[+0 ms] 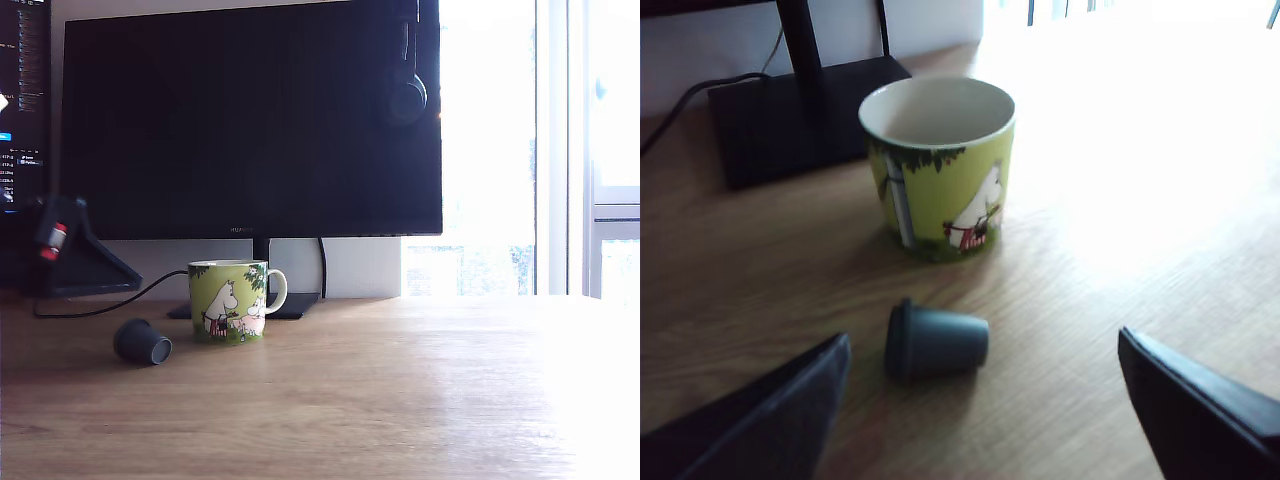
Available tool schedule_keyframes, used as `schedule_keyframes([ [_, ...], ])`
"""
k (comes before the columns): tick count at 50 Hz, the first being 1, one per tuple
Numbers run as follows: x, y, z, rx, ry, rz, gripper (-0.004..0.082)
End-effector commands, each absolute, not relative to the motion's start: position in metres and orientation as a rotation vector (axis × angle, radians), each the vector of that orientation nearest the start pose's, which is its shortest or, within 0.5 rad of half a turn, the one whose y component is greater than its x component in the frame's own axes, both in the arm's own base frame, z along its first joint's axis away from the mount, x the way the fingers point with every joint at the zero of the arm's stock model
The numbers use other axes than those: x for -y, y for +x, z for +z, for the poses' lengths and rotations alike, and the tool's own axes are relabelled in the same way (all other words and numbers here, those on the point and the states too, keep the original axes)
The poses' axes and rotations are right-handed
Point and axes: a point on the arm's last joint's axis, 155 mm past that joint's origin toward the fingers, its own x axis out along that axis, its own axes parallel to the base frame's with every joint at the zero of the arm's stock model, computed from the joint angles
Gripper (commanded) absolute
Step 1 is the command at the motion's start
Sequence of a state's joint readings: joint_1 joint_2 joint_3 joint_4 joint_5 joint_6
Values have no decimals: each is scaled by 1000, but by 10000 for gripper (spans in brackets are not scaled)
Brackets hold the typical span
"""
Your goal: Pick up the coffee capsules from the table one by one and drop them inside the nearest coffee cup
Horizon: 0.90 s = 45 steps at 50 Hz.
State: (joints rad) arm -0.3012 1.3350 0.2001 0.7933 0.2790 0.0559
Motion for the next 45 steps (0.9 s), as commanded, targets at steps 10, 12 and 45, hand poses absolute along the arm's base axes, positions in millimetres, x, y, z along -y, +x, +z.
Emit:
schedule_keyframes([
  [10, 153, 320, 61, -343, 62, -587, 780],
  [12, 154, 323, 59, -343, 62, -587, 780],
  [45, 160, 363, 22, -422, 72, -551, 780],
])
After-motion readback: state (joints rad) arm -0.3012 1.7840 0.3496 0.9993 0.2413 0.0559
